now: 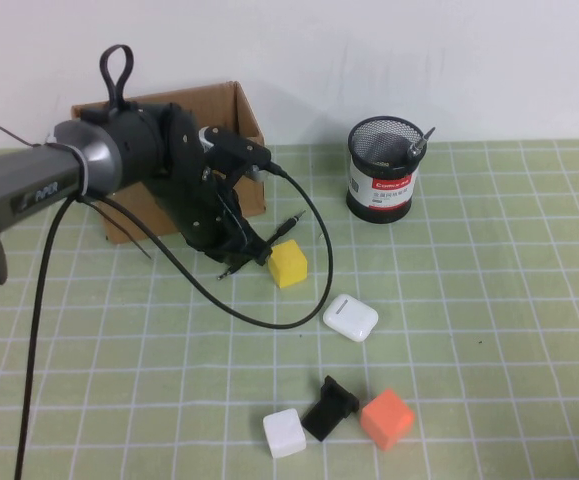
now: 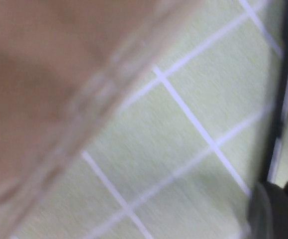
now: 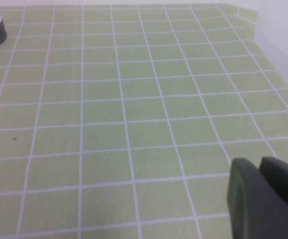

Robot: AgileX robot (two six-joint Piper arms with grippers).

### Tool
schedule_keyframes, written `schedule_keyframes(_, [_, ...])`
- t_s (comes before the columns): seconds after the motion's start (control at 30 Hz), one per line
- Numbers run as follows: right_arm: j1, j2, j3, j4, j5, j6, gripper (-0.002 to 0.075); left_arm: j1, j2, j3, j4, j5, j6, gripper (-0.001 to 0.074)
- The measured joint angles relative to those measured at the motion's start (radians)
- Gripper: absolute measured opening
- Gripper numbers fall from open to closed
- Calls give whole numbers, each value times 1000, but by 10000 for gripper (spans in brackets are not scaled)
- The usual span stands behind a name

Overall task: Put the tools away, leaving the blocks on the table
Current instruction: Pick up the long Screwdriver from the table

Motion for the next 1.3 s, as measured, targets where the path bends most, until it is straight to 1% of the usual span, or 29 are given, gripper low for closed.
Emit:
schedule_keyframes(0.17, [0, 0, 0, 0, 0, 0, -6, 0, -61, 21, -18, 59, 13, 0])
schedule_keyframes(0.3, [0, 0, 0, 0, 0, 0, -6, -2, -108, 44, -43, 151, 21, 0])
schedule_keyframes(0.43, [0, 0, 0, 0, 0, 0, -6, 4, -145, 51, -148, 214, 129, 0])
schedule_keyframes(0.53, [0, 0, 0, 0, 0, 0, -6, 4, -159, 51, -246, 213, 242, 0])
schedule_keyframes(0.63, [0, 0, 0, 0, 0, 0, -6, 4, -145, 51, -281, 182, 286, 0])
schedule_keyframes(0.8, [0, 0, 0, 0, 0, 2, -6, 12, -82, 51, -291, 157, 287, 0])
schedule_keyframes(0.97, [0, 0, 0, 0, 0, 2, -6, 35, -21, 51, -297, 121, 229, 3])
schedule_keyframes(1.03, [0, 0, 0, 0, 0, 2, -6, 44, -18, 51, -313, 111, 202, 25])
schedule_keyframes(1.2, [0, 0, 0, 0, 0, 0, -6, 48, -17, 51, -340, 118, 189, 118])
schedule_keyframes(1.3, [0, 0, 0, 0, 0, 0, -6, 48, -25, 51, -328, 120, 176, 139])
